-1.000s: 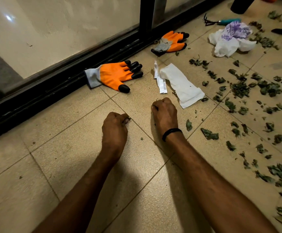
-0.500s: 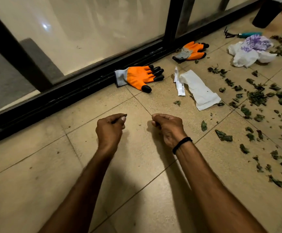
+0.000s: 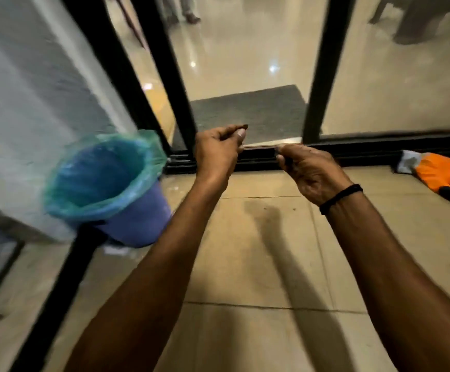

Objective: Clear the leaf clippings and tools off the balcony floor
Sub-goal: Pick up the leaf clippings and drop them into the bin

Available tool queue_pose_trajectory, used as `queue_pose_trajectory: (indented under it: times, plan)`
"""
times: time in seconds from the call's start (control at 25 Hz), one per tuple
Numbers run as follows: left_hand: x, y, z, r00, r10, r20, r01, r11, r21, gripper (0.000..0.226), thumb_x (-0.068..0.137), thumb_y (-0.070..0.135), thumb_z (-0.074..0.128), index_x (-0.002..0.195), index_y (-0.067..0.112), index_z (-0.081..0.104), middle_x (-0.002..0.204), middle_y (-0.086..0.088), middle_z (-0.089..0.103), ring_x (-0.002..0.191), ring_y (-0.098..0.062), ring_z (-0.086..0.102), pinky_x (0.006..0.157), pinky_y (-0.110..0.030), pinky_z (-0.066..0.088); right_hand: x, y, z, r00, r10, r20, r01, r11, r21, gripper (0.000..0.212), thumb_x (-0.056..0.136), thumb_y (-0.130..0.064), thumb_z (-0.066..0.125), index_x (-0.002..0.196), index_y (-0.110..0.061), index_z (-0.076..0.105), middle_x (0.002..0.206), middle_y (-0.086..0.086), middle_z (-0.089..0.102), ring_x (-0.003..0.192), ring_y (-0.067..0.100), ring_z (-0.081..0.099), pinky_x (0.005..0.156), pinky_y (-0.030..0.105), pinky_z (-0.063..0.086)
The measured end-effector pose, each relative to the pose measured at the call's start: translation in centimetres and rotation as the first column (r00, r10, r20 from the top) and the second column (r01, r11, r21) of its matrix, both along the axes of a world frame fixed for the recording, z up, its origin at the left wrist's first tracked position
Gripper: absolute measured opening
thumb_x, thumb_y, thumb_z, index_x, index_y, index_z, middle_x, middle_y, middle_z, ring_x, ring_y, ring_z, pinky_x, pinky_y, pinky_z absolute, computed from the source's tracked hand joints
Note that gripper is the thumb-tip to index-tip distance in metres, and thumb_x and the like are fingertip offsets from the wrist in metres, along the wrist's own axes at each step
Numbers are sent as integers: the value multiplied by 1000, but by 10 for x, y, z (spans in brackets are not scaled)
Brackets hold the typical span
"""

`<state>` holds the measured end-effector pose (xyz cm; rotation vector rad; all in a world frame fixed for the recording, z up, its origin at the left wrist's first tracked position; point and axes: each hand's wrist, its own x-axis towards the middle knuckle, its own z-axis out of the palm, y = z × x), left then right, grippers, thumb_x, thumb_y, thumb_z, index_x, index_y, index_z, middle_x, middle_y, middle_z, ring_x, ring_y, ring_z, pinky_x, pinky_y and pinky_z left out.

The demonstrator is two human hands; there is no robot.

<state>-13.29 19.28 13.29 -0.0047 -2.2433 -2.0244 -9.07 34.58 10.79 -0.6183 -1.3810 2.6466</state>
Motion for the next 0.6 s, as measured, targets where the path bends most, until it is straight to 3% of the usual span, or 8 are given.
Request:
queue_pose_trajectory:
  times: [0.2, 0.28, 0.4, 0.48, 0.52, 0.6]
  plan:
    - [-13, -170, 23, 938, 345, -26, -345, 939, 12, 14, 88, 8, 71, 85, 21, 74, 62, 10, 68, 55, -4, 58, 65, -23, 53, -61, -172, 52, 955, 284, -89, -289, 956, -49, 6, 85, 7, 65, 81, 3, 64, 81, 13, 63, 68, 15, 63, 57, 16, 55]
    - [-19, -227, 22, 885, 465, 18, -464, 885, -41, 13, 81, 11, 72, 77, 23, 73, 57, 10, 65, 54, -8, 57, 67, -27, 53, -74, -230, 60, 908, 410, -88, -404, 911, 80, 5, 86, 7, 65, 91, 7, 65, 84, 15, 60, 72, 17, 61, 60, 21, 58]
    - [-13, -260, 20, 842, 506, 186, -483, 861, -158, 11, 72, 7, 61, 77, 16, 65, 65, -5, 57, 56, -17, 54, 62, -33, 49, -83, -278, 59, 815, 580, 12, -554, 773, 310, 29, 92, 0, 61, 121, 3, 56, 97, 12, 53, 92, 27, 62, 75, 38, 58]
    - [-4, -255, 24, 834, 495, 243, -452, 866, -213, 12, 84, 1, 57, 82, 12, 58, 69, -6, 52, 56, -17, 51, 63, -35, 50, -84, -282, 54, 811, 584, 38, -560, 755, 341, 37, 95, -2, 58, 131, 0, 49, 104, 8, 50, 103, 32, 61, 80, 45, 58]
    - [-3, -252, 26, 834, 497, 239, -451, 864, -223, 15, 87, -1, 54, 79, 12, 56, 69, -5, 50, 57, -16, 49, 65, -36, 49, -84, -279, 52, 832, 554, 25, -528, 779, 339, 38, 95, -2, 58, 131, 0, 49, 104, 9, 51, 100, 32, 61, 78, 42, 59]
    - [-6, -243, 29, 842, 506, 185, -465, 856, -225, 15, 83, 3, 56, 71, 12, 55, 68, -7, 48, 58, -19, 47, 66, -37, 46, -81, -261, 51, 883, 468, -26, -446, 856, 260, 15, 93, 4, 56, 107, 3, 61, 92, 14, 57, 87, 29, 61, 74, 36, 58]
